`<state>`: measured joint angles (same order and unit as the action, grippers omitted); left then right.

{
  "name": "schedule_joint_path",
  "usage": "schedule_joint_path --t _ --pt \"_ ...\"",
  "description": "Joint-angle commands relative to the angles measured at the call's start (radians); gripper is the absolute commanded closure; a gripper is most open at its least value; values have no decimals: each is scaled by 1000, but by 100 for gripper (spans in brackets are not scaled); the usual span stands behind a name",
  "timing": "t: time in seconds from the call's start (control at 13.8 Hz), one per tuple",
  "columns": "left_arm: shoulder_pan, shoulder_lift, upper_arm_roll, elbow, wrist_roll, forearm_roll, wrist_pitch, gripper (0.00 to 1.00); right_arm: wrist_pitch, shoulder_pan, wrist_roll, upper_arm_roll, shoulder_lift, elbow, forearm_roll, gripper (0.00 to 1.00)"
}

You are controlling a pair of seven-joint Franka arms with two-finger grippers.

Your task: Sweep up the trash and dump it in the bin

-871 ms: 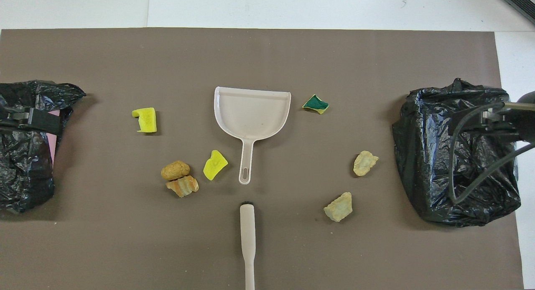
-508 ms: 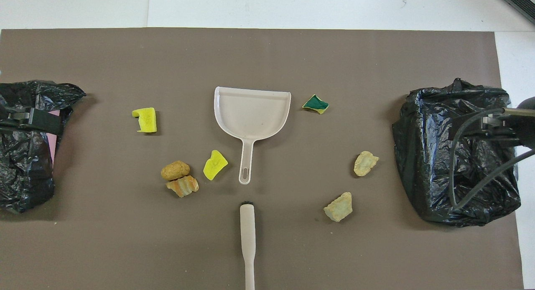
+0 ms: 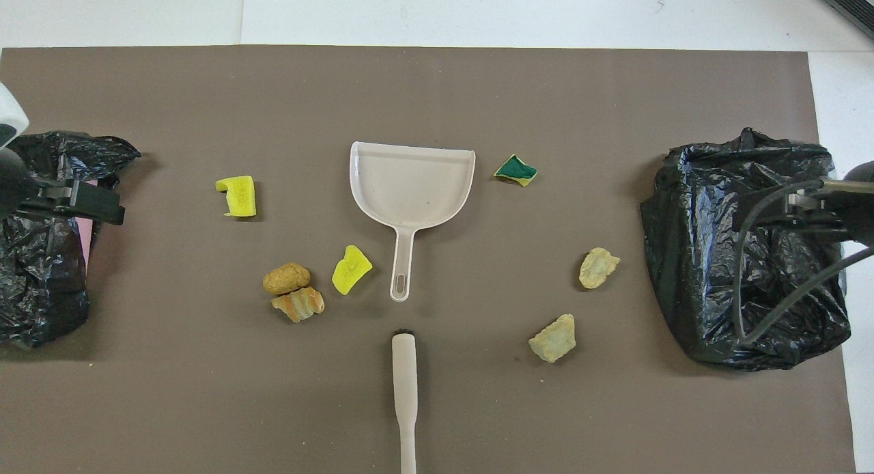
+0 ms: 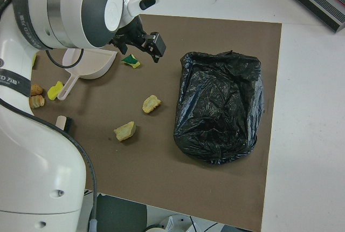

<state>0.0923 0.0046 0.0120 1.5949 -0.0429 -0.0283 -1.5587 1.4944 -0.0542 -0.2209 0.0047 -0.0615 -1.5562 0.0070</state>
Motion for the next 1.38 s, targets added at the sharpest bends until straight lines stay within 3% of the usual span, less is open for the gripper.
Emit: schedule_joint_path --t 0.0,0.22,0.58,0.94,1.31 --pt "70 -18 6 75 3 -9 -64 0 -3 11 28 1 -26 -27 -5 0" --pt "118 -34 5 134 66 -10 -95 0 -8 11 29 1 -26 -27 2 0" --pt "257 -138 5 410 228 -10 -294 0 18 -4 26 4 -21 -30 1 0" --pt "378 -176 3 563 354 -19 -398 0 128 -58 -57 17 3 -70 -1 0" --pt "590 -233 3 735 541 -38 -501 0 274 -200 -233 18 130 -70 -15 0"
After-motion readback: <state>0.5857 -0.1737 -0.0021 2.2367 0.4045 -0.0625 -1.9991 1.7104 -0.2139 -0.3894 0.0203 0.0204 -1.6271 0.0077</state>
